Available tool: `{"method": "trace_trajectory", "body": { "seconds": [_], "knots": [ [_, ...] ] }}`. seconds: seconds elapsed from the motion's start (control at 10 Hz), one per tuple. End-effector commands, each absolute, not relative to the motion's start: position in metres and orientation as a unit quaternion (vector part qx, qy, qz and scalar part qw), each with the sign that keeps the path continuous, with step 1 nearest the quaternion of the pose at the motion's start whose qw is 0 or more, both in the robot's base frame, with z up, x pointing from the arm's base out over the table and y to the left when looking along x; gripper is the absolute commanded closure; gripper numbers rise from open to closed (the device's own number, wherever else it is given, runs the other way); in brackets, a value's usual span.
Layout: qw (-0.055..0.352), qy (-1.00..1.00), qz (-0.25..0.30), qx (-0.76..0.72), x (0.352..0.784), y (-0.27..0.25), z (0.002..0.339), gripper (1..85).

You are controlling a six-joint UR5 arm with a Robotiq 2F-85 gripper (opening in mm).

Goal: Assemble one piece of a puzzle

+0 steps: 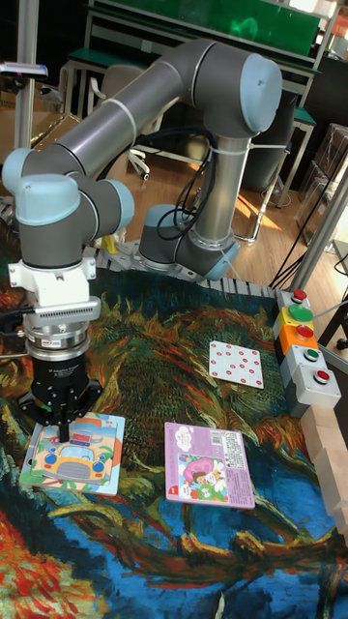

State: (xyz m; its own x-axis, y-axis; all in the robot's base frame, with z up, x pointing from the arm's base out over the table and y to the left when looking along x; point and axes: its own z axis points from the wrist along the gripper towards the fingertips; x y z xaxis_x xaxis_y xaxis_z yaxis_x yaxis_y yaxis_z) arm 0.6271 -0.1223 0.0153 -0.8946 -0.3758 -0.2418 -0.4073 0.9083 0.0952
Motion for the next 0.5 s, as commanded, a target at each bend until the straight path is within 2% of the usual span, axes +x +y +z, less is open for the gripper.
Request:
{"method": "trace_trajectory", "body": {
  "seconds": [0.0, 0.4],
  "knots": [
    [0.113, 0.972, 0.076, -0.193, 0.632, -0.110, 0.021, 84.3],
    [0.124, 0.965, 0.074, -0.219, 0.648, -0.109, 0.016, 84.3]
  ]
}}
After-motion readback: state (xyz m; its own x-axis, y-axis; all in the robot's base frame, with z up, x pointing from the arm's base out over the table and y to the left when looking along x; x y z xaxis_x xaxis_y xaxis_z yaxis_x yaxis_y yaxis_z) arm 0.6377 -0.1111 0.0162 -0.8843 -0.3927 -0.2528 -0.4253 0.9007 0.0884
